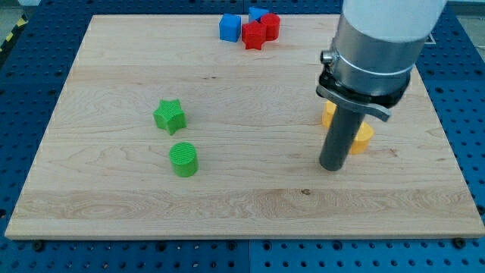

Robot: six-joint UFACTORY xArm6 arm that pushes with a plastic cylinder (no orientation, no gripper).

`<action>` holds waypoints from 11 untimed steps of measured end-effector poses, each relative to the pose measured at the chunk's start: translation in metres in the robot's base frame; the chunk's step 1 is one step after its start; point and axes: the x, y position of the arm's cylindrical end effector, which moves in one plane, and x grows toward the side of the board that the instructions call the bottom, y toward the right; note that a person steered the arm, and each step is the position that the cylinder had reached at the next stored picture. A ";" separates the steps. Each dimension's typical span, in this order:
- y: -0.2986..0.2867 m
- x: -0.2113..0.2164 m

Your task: Push the yellow heart into the yellow hexagon

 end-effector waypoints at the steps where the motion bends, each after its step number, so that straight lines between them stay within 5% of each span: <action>1: 0.064 0.009; 3: 0.094 -0.012; 11: 0.010 -0.039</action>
